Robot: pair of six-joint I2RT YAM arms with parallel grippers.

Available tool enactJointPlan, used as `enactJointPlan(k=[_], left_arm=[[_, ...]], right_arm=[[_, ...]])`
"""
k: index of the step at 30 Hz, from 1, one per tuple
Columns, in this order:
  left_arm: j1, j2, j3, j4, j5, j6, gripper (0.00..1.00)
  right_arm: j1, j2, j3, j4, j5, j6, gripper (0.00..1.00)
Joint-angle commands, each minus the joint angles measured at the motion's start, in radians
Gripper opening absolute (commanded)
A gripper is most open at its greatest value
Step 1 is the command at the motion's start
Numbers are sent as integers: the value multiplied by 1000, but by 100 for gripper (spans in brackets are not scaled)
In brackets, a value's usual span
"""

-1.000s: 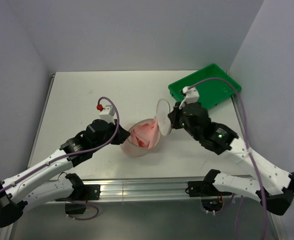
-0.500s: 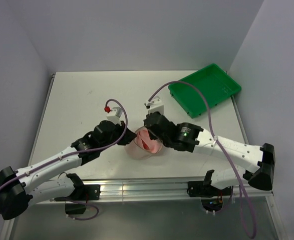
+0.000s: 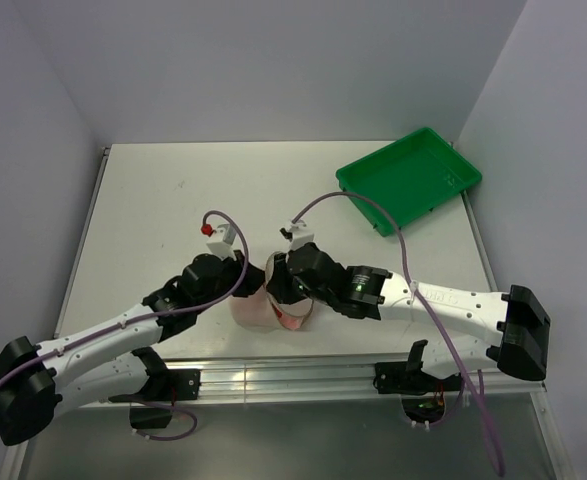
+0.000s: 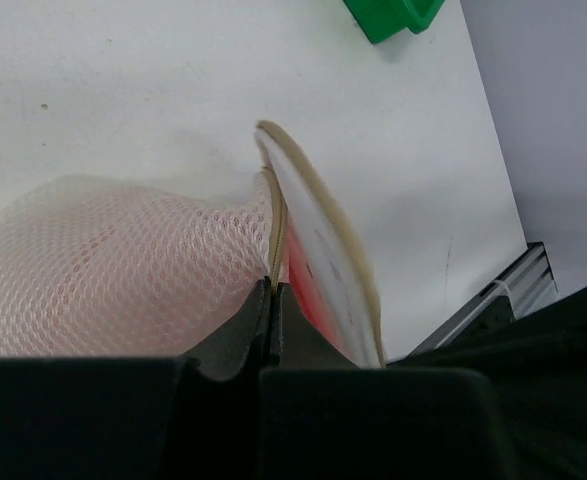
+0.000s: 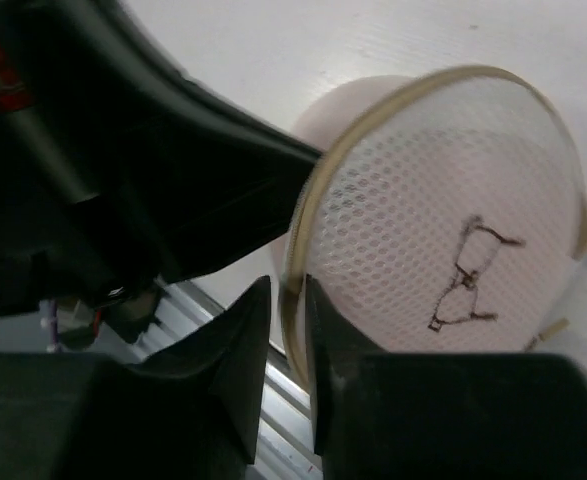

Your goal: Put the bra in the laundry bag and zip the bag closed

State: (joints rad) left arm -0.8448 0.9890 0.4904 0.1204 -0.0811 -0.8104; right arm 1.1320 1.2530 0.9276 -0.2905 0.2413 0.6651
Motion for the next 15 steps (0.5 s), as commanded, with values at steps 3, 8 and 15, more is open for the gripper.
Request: enactJointPlan(k=[3, 8, 15], left_arm=[[26, -26, -67, 136, -31, -10, 0], [36, -26, -98, 159, -32, 10, 0], [53, -44, -131, 194, -19, 31, 0]], right_arm=[[20, -4, -10, 76, -103, 25, 62], [-87, -171, -125, 60, -138, -21, 75], [-365, -264, -311, 145, -237, -13, 50]])
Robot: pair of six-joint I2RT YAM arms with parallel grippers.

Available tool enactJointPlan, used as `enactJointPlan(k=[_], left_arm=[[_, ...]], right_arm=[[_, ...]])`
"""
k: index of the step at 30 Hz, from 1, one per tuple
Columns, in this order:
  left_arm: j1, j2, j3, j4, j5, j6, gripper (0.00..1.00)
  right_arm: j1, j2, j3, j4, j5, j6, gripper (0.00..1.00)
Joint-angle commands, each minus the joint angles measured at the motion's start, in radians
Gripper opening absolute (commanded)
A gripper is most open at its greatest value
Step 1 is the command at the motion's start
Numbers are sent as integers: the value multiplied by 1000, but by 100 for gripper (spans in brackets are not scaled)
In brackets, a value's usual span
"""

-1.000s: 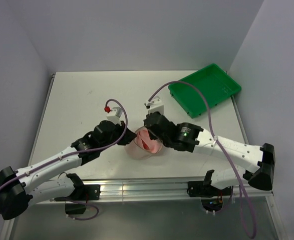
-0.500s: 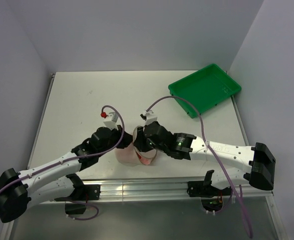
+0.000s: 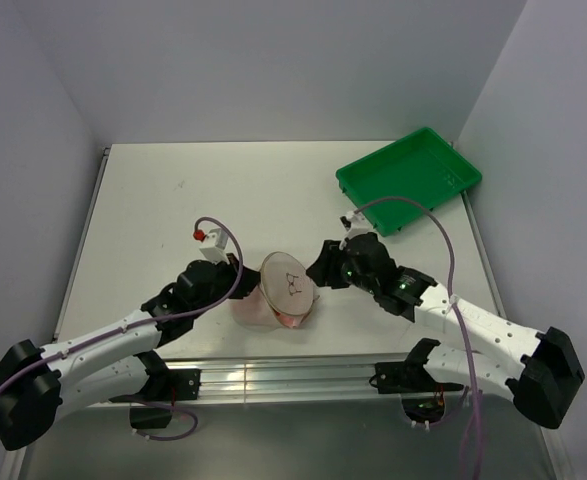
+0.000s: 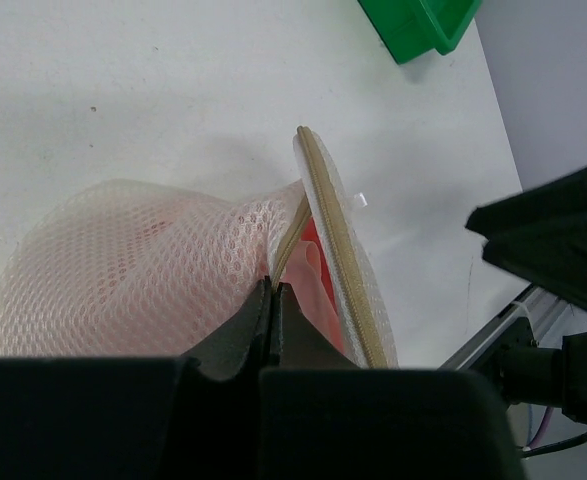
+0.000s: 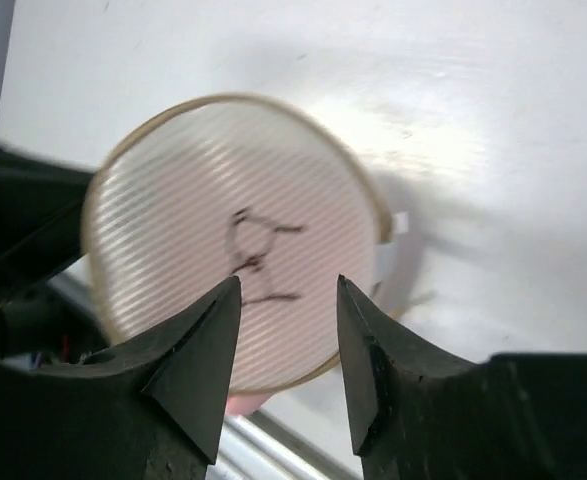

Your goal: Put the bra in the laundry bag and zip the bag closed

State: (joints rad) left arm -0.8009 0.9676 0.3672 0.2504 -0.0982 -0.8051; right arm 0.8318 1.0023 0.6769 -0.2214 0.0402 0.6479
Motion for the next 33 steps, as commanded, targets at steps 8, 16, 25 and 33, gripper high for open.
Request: enactJointPlan(k=[8, 16, 25, 33], left_arm=[[28, -41, 3, 64, 44, 37, 0], [42, -46, 18, 61, 84, 30, 0], [52, -44, 16, 53, 89, 30, 0], [62, -18, 55, 18, 83, 38, 0]], right_arm=[[-163, 54, -258, 388, -106, 127, 83], [-168, 176, -330, 651, -148, 242, 85], [-184, 274, -356, 784, -117, 297, 61], [-183, 173, -421, 825, -79, 361, 6]])
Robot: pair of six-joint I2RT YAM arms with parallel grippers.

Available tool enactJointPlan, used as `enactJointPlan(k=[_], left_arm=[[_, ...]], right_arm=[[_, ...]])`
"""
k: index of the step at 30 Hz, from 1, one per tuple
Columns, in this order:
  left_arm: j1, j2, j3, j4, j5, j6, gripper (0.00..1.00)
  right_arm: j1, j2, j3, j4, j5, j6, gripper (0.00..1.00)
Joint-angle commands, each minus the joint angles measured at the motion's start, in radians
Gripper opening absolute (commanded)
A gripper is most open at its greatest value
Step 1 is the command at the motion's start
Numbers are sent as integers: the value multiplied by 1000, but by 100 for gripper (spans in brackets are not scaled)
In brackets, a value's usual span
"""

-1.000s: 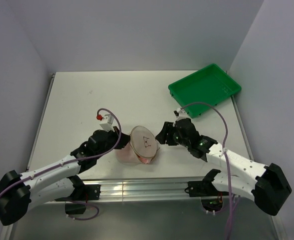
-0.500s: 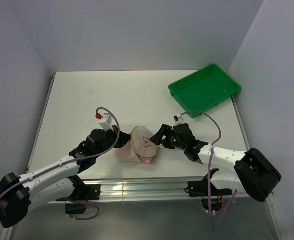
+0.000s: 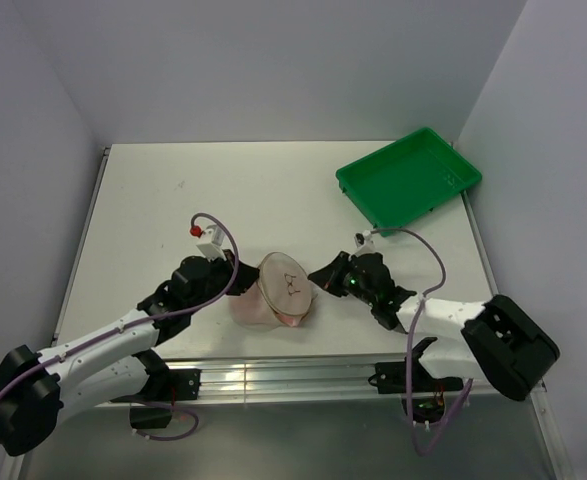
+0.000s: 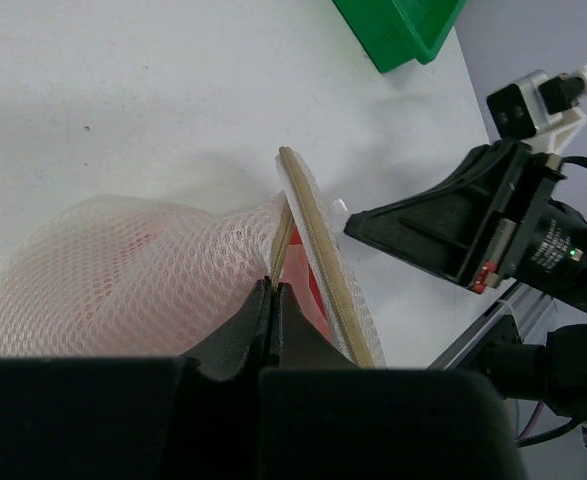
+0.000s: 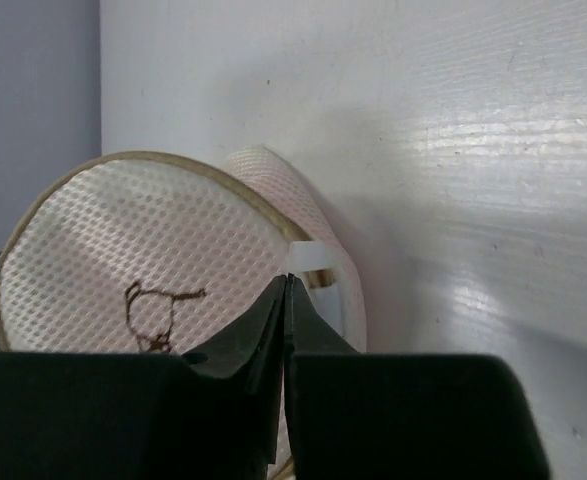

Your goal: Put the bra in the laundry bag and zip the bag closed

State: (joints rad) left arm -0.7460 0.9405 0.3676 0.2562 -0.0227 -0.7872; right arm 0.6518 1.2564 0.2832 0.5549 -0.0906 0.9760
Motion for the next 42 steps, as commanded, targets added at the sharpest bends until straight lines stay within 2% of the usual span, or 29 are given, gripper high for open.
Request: enactJointPlan(k=[1, 2, 7, 10, 12, 13, 14, 15, 16, 17, 20, 23, 26, 28, 34, 37, 39, 40, 42], left_arm=[[8, 15, 68, 12, 12, 19, 0], [11, 32, 77, 12, 15, 17, 0], [14, 83, 140, -6, 9, 26, 0], [16, 84, 163, -21, 7, 26, 0], [14, 77, 165, -35, -2, 20, 0], [14, 67, 163, -63, -6, 20, 1], [16, 63, 165, -84, -25, 22, 23], [16, 58, 165, -104, -32, 25, 41], [16, 43, 168, -151, -40, 28, 56], [16, 32, 166, -176, -57, 31, 73], [14, -43, 163, -253, -88, 29, 84], [14, -123, 165, -334, -82, 20, 86], [11, -149, 171, -371, -10, -9, 87], [-15, -141, 171, -364, 33, -24, 88], [-114, -42, 212, -347, -14, -29, 85], [-127, -5, 226, -321, -36, -26, 78], [-127, 18, 238, -308, -42, -21, 69], [-127, 30, 247, -304, -48, -17, 62], [-128, 59, 254, -298, -46, -11, 55]], right_arm=[[-4, -145, -33, 28, 64, 39, 4], [-1, -181, -41, -8, 87, 46, 0], [54, -421, -26, -264, 244, 32, 0], [71, -430, -22, -306, 281, -3, 3], [56, -382, -15, -303, 253, -39, 30], [34, -321, -12, -273, 188, -55, 41], [28, -298, -10, -253, 161, -78, 57], [22, -257, -13, -233, 138, -80, 62], [19, -241, -16, -195, 129, -80, 72], [16, -230, -30, -167, 117, -86, 75], [3, -195, -33, -87, 62, -108, 79], [-3, -161, -26, -47, 34, -119, 80], [-7, -123, -18, -27, 29, -106, 79], [-7, -100, -16, -7, 16, -102, 77], [-7, -100, -15, -1, 15, -89, 75], [-7, -115, -12, -26, 23, -100, 75], [-6, -124, -13, -33, 25, -99, 74], [-6, -126, -15, -33, 23, -100, 74], [-6, -133, -13, -47, 20, -105, 74]])
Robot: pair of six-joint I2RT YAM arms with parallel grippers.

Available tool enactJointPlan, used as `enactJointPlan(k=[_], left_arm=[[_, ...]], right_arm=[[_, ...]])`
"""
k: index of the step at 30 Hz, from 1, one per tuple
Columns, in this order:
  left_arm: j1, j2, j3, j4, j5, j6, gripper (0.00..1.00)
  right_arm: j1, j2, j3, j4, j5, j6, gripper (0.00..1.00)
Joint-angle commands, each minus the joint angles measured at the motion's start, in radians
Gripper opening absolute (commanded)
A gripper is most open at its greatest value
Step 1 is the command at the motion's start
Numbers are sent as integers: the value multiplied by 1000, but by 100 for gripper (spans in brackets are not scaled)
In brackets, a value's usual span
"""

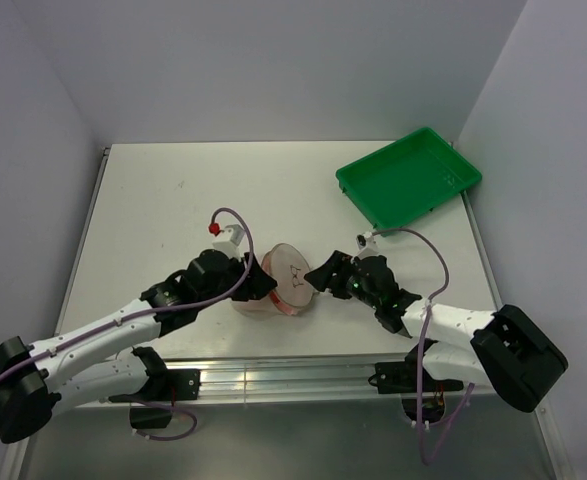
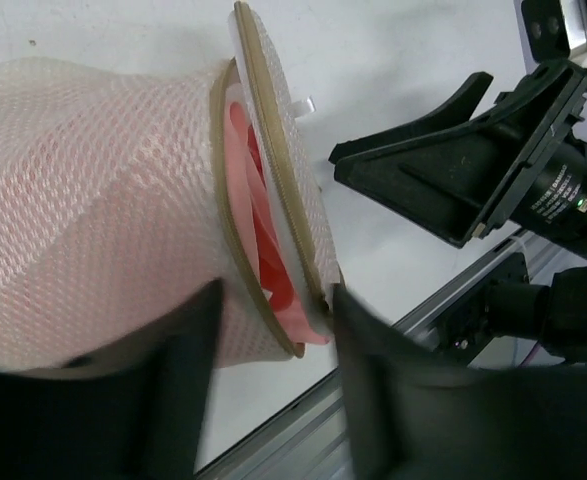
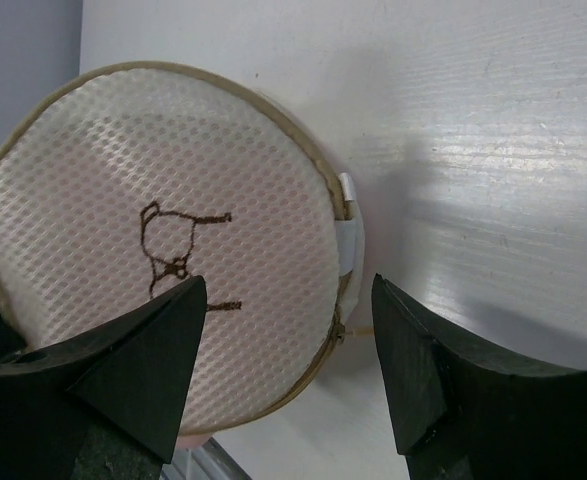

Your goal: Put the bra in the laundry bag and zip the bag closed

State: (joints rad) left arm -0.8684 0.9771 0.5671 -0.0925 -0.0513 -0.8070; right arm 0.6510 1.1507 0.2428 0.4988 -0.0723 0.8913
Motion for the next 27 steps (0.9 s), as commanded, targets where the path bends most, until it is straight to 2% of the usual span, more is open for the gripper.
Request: enactJointPlan(k=[1, 3, 4, 7, 12, 18, 24, 27], left_arm=[[-4, 31, 51, 62, -16, 9, 44], [-4, 32, 44, 77, -1, 8, 33], [-4, 28, 39, 83, -4, 9, 20], [-1, -6, 28, 83, -19, 12, 0], [38, -84, -15, 186, 45, -15, 0], [98, -159, -108, 374, 229, -107, 0], [108, -218, -148, 457, 300, -149, 0], [109, -244, -183, 517, 329, -169, 0]], right_arm=[[-5, -32, 30, 3, 5, -26, 74], [-4, -49, 33, -25, 5, -37, 74], [-5, -58, 36, -37, 8, -44, 75], [-5, -106, 36, -74, 14, -57, 80], [-4, -221, 36, -166, 52, -60, 99], [-5, -336, -16, -143, 14, 1, 100], [-5, -393, -30, -100, -49, 50, 100], [-5, -375, -34, -126, -17, 87, 100]])
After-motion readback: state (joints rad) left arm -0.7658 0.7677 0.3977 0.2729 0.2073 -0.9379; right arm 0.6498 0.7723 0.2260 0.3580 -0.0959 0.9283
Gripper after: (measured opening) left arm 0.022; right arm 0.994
